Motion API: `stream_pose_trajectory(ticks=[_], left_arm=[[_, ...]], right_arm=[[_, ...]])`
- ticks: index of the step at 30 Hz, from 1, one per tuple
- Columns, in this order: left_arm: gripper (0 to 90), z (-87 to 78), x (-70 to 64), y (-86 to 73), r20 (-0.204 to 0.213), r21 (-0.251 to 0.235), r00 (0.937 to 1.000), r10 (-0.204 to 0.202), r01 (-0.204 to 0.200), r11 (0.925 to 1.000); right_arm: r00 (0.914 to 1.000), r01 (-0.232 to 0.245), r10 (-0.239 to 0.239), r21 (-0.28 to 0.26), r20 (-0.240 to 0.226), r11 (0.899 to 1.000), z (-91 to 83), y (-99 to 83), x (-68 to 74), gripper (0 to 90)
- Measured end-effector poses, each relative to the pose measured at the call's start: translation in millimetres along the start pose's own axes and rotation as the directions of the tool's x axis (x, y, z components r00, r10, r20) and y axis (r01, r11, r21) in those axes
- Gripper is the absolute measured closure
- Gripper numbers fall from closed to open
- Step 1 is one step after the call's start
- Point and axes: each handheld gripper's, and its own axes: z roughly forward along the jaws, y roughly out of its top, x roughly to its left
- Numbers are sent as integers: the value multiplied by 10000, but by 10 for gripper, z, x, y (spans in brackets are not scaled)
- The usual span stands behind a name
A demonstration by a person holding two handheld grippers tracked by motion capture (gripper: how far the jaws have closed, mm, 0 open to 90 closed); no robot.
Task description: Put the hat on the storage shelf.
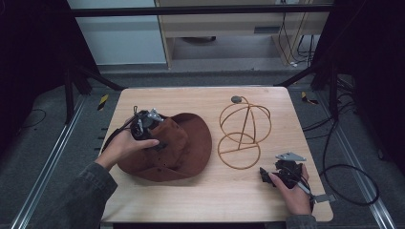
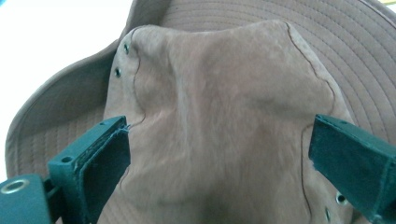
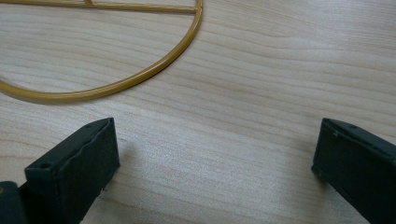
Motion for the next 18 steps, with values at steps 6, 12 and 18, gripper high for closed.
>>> stream_pose_trajectory(ticks=[6,12,18], left_arm=[[55,102,2,17,60,200,9999,110,-111,9997],[101,177,22,36,142,373,9999,92,-97,9993],[292,207,26,45,179,427,9998,23,-30,9991]], right_arm=[[10000,4,-4,-1,-13,10000,0,0,0,4],[10000,5,-5,-4,-19,10000,0,1,0,4],[10000,9,-9,-3,-20,10000,0,0,-1,4]])
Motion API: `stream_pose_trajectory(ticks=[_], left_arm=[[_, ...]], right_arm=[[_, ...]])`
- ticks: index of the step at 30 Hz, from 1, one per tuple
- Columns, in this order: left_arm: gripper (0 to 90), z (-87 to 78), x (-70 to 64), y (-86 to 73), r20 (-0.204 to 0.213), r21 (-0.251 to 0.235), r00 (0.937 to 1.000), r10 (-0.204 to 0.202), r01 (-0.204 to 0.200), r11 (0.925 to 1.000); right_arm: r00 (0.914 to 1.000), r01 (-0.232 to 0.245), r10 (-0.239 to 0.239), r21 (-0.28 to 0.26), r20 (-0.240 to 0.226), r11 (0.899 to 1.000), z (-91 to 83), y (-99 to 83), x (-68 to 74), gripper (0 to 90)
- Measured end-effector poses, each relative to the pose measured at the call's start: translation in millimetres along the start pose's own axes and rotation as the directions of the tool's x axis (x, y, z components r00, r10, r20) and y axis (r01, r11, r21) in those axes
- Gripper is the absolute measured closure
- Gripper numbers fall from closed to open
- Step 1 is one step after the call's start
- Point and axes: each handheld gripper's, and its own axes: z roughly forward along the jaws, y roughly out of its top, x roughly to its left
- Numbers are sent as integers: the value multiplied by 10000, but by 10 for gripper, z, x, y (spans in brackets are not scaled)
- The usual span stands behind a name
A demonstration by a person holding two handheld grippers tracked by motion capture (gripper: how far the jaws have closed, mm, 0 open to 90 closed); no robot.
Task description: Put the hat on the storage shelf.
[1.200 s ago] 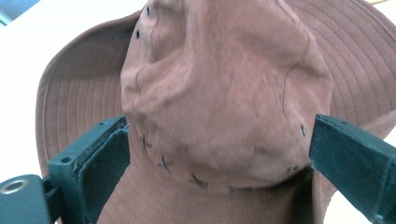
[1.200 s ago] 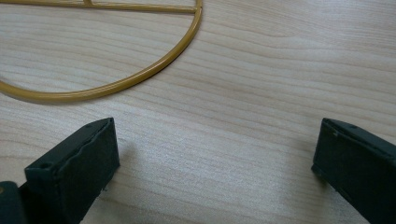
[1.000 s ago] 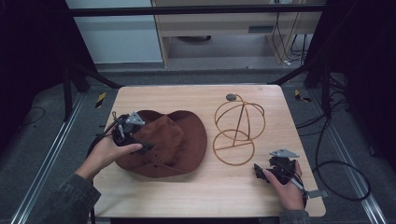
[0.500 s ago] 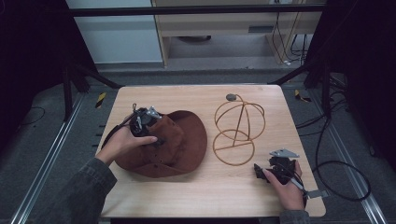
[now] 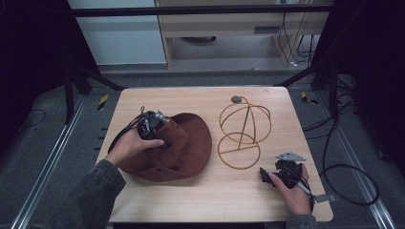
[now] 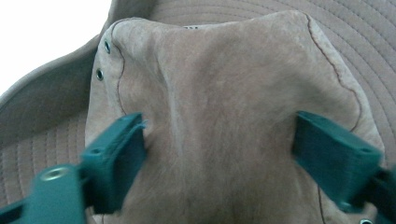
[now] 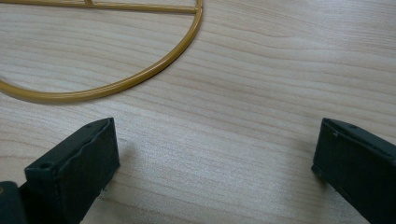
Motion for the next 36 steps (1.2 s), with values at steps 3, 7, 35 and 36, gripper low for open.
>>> stream_pose_trajectory(ticks=[3,7,35,36], left_arm=[[456,6,-11,4,-116,-16,9999,43,-43,10000],[670,40,-20,-26,-11,-49,10000,-85,85,10000],[882,-328,-169,52,-203,-94,9983,546,-548,9985],[882,-348,-182,53,-204,-83,9979,617,-619,9980]], right_arm=[[10000,-1,1,0,3,10000,0,0,0,4],[10000,-4,4,1,1,10000,0,0,0,4],[10000,11,-11,-4,-6,10000,0,1,-1,4],[10000,12,-12,-3,-15,10000,1,1,-1,4]])
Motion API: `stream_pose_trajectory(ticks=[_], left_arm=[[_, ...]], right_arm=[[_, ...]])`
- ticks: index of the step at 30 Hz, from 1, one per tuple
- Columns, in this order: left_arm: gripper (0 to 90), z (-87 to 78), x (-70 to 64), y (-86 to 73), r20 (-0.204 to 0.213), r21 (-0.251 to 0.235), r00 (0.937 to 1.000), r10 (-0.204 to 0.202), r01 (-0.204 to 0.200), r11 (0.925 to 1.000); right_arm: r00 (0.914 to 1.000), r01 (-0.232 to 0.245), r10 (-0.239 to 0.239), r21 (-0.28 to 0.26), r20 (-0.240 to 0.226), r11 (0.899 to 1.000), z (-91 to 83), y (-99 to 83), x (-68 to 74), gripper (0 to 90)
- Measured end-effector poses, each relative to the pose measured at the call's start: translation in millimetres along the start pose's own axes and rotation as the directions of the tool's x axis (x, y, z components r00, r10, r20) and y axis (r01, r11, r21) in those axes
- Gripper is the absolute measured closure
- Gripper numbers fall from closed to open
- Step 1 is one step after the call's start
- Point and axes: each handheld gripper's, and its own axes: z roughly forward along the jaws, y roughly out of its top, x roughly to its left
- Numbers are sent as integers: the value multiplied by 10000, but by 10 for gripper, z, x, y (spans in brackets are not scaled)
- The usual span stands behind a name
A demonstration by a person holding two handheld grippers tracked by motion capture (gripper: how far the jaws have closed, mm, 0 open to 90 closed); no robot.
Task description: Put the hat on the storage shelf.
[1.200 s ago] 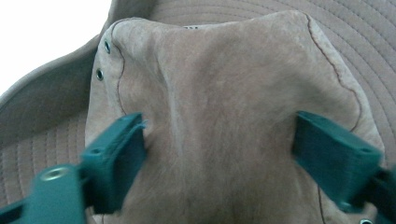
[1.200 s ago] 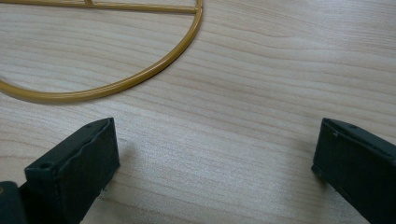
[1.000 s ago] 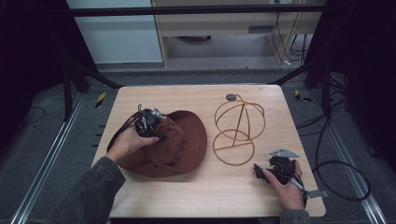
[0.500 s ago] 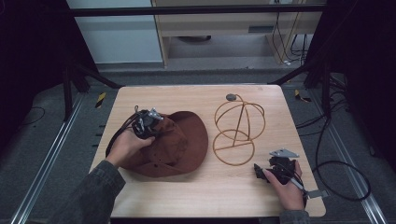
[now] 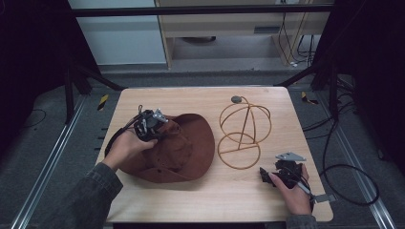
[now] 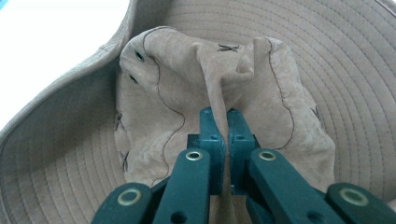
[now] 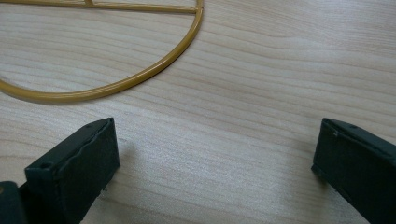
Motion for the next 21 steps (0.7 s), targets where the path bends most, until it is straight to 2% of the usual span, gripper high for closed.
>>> stream_pose_trajectory(ticks=[9,10,13,14,17,18,19,21], left_arm=[[881,-250,-91,2,-98,-308,9993,368,-371,9988],[882,-344,-104,0,-175,-414,9988,452,-459,9981],[881,-491,-120,-2,-217,-600,9983,541,-554,9967],[881,-491,-120,-2,-217,-600,9983,541,-554,9967],[881,-696,-141,16,-325,-811,9969,717,-742,9939],[881,-696,-141,16,-325,-811,9969,717,-742,9939],[881,-809,-151,34,-390,-890,9959,815,-847,9924],[881,-863,-155,42,-364,-985,9961,803,-835,9916]], right_arm=[[10000,-3,3,2,2,10000,0,0,0,4],[10000,0,0,1,3,10000,0,0,0,4],[10000,-1,1,1,1,10000,0,0,0,4],[10000,-1,1,-1,2,10000,0,0,0,4],[10000,-8,8,-2,-2,10000,0,0,1,4],[10000,-5,5,-3,-1,10000,0,0,0,4],[10000,-6,6,-4,6,10000,0,0,0,4],[10000,-6,6,-3,5,10000,0,0,0,4]])
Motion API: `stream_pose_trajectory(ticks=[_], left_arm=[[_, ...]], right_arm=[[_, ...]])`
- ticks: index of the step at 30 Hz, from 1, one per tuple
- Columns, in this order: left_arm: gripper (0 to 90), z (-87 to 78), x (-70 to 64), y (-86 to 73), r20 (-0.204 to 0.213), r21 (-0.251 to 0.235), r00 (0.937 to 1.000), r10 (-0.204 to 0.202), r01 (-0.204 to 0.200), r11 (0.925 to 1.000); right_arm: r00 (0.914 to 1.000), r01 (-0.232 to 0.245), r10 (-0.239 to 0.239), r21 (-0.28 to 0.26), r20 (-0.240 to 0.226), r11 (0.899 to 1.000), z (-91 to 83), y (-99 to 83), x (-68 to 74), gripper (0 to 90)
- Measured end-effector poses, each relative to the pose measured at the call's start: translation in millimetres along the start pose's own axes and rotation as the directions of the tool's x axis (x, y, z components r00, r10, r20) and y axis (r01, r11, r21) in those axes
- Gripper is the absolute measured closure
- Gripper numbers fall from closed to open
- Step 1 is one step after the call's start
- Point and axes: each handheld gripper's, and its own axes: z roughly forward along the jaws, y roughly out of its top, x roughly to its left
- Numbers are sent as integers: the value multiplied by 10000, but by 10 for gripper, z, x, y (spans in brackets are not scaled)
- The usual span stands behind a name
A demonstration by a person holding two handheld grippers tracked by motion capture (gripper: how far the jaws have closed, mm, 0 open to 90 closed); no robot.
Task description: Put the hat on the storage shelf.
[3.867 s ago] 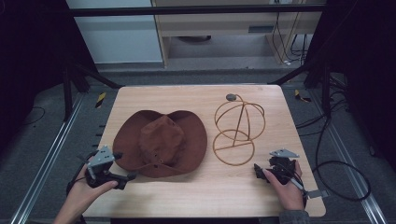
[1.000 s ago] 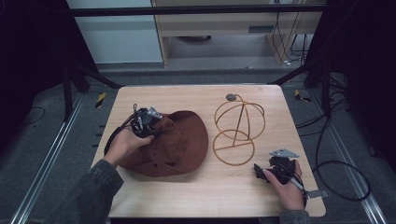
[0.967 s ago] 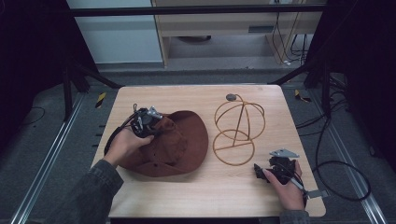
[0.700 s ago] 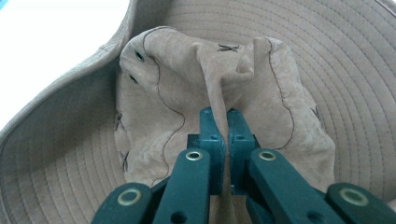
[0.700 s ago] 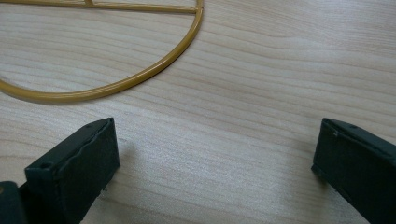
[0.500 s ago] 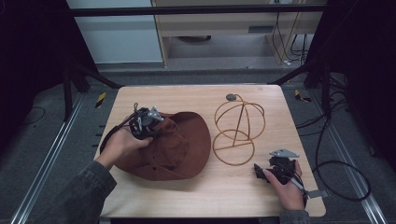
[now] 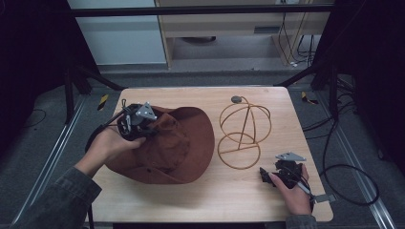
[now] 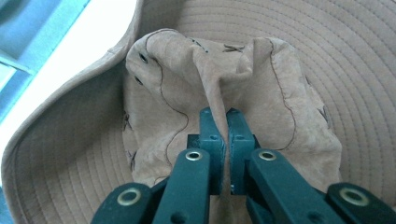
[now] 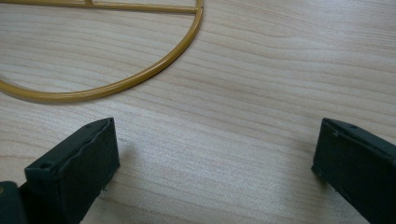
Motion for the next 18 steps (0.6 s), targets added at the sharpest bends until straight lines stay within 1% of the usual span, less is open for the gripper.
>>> stream_pose_trajectory(ticks=[1,2,3,4,5,6,7,8,10,14,18], left_arm=[[881,-98,-2,24,-8,-139,10000,15,-15,9999],[880,-141,-4,34,-11,-197,10000,12,-12,9998],[880,-141,-4,34,-11,-197,10000,12,-12,9998],[880,-219,-5,54,4,-281,10000,36,-36,9996],[880,-257,-8,65,-7,-318,10000,77,-77,9995],[880,-257,-8,65,-7,-318,10000,77,-77,9995],[879,-294,-11,74,-24,-373,9999,109,-110,9992],[879,-366,-16,85,-52,-488,9998,174,-176,9987],[879,-433,-19,82,-49,-587,9998,192,-195,9981],[880,-518,-28,51,-36,-702,9998,178,-180,9974],[879,-557,-46,23,-100,-636,9995,298,-304,9975]], right_arm=[[10000,0,0,12,11,10000,0,0,0,4],[10000,16,-16,2,5,10000,1,0,-1,4],[10000,16,-16,2,5,10000,1,0,-1,4],[10000,20,-20,3,14,10000,1,0,-1,4],[10000,17,-17,2,14,10000,1,0,-1,4],[10000,20,-20,3,7,10000,1,0,-1,4],[10000,18,-18,2,6,10000,1,0,-1,4],[10000,18,-18,3,13,10000,1,0,-1,4],[10000,10,-10,9,13,10000,0,0,0,4],[10000,20,-20,1,13,10000,1,0,-1,4],[10000,16,-16,3,6,10000,1,0,-1,4]])
